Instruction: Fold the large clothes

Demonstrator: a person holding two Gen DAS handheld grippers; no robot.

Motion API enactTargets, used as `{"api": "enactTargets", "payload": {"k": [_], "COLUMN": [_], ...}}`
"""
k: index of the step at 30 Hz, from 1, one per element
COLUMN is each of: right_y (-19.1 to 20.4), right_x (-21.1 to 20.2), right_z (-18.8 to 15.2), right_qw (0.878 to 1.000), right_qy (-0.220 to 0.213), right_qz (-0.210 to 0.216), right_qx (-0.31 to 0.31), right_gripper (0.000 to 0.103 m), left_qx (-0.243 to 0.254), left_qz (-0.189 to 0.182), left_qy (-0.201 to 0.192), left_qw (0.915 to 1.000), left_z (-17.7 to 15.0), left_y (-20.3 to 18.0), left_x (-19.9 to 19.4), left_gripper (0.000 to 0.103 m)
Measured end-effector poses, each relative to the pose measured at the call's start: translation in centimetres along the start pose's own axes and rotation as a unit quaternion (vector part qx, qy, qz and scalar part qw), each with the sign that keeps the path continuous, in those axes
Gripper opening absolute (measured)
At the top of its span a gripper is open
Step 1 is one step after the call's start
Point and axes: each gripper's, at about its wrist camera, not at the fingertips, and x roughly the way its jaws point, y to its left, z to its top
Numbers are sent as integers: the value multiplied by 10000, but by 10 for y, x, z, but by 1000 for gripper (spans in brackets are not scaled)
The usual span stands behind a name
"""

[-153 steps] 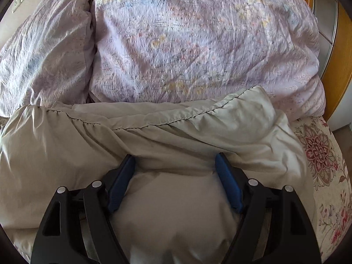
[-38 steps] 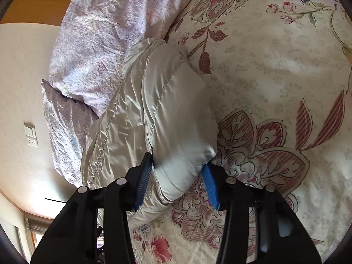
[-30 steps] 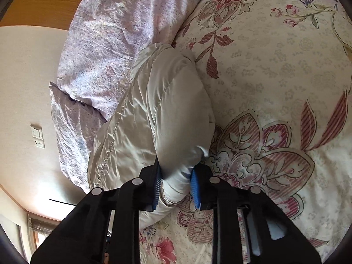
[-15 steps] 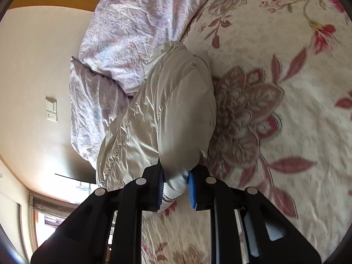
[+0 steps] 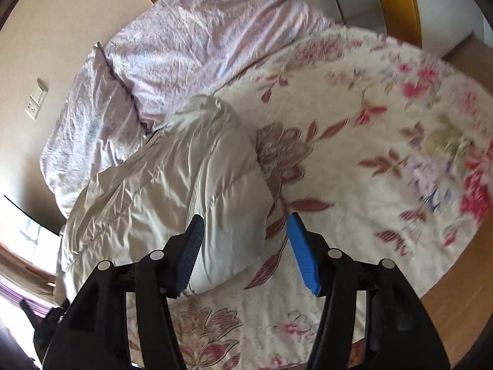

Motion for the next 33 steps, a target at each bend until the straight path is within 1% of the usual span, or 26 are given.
{"api": "enactTargets", "payload": {"k": [1, 4, 7, 9, 12, 15, 17, 21, 26, 29, 32, 33], "right_y": [9, 42, 83, 114, 153, 184, 198, 212, 213, 215, 215, 215], "right_x": [-2, 5, 20, 29, 40, 50, 56, 63, 82, 97, 107, 109], "right_z": [2, 4, 1, -4, -13, -25, -32, -45, -50, -61, -70, -71], "right_qw": [9998, 9980, 9928, 9874, 9793, 9717, 9672, 9621, 9632, 9594, 9588, 9586], "right_qy": [-87, -36, 15, 39, 40, 31, -39, -162, -32, 39, 28, 32], "right_qz": [-8, 224, 434, 575, 675, 667, 567, 463, 316, 91, -8, -29], "right_qx": [-161, -583, -1112, -1472, -1906, -2265, -2475, -2681, -2670, -2818, -2842, -2848], "right_gripper": [58, 58, 58, 58, 58, 58, 58, 58, 58, 59, 59, 59], "left_qx": [30, 57, 2, -39, -177, -284, -304, -360, -491, -563, -619, -640], "left_qz": [56, 115, 98, 79, 83, 77, 73, 70, 44, -7, -61, -67], "left_qy": [-25, -96, -175, -209, -192, -139, -131, -113, -89, -85, -93, -87], "left_qw": [10000, 9999, 9998, 9997, 9996, 9995, 9994, 9993, 9987, 9984, 9980, 9979], "left_z": [0, 0, 0, 0, 0, -1, -1, -1, 0, 0, 0, -1], "left_y": [0, -1, 0, 0, 2, 3, 2, 2, 2, 5, 7, 8], "left_x": [0, -1, -3, -4, -1, 2, 3, 5, 7, 5, 1, 0], "left_gripper": [62, 70, 78, 81, 85, 85, 86, 87, 88, 88, 88, 90]}}
